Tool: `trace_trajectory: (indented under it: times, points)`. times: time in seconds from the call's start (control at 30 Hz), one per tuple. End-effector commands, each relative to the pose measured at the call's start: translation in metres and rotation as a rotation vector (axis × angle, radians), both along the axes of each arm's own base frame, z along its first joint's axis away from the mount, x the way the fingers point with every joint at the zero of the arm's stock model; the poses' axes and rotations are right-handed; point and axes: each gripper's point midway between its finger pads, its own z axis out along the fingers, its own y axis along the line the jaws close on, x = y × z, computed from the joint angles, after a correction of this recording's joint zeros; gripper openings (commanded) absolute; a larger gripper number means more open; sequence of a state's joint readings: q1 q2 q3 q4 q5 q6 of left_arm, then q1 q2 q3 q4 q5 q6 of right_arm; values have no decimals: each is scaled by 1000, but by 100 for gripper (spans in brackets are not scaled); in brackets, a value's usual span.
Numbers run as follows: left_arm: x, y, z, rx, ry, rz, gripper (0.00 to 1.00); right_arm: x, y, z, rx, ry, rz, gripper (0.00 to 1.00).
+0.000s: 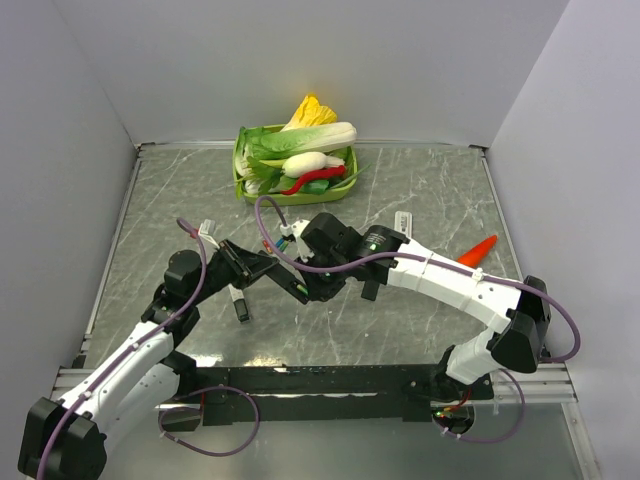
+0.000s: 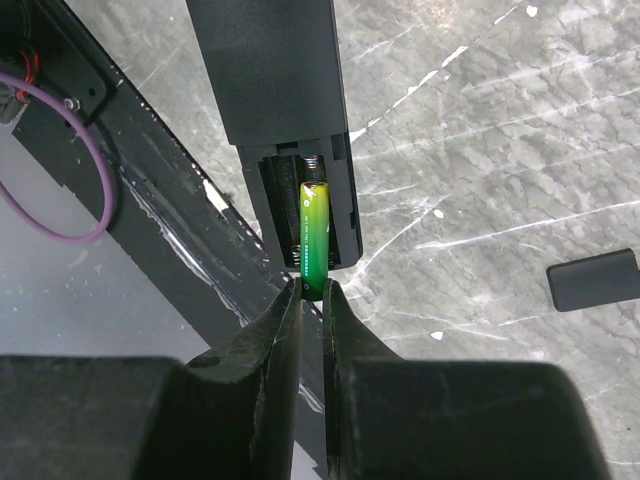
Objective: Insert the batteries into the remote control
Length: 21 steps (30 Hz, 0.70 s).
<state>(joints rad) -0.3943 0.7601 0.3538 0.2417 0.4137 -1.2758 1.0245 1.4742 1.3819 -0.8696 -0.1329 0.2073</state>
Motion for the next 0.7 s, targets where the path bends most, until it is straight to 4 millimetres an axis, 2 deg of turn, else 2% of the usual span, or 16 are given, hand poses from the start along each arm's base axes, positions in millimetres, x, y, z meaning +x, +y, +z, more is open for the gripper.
trace_trajectory:
  times: [0.0,0.67]
  points:
    - [0,-2,36,-54,-89,-10,1,7,7,9,12,-20,-32,0]
    - [-9,-15,48,-107,-109,-82,1,23,22,4,53,-90,-29,0]
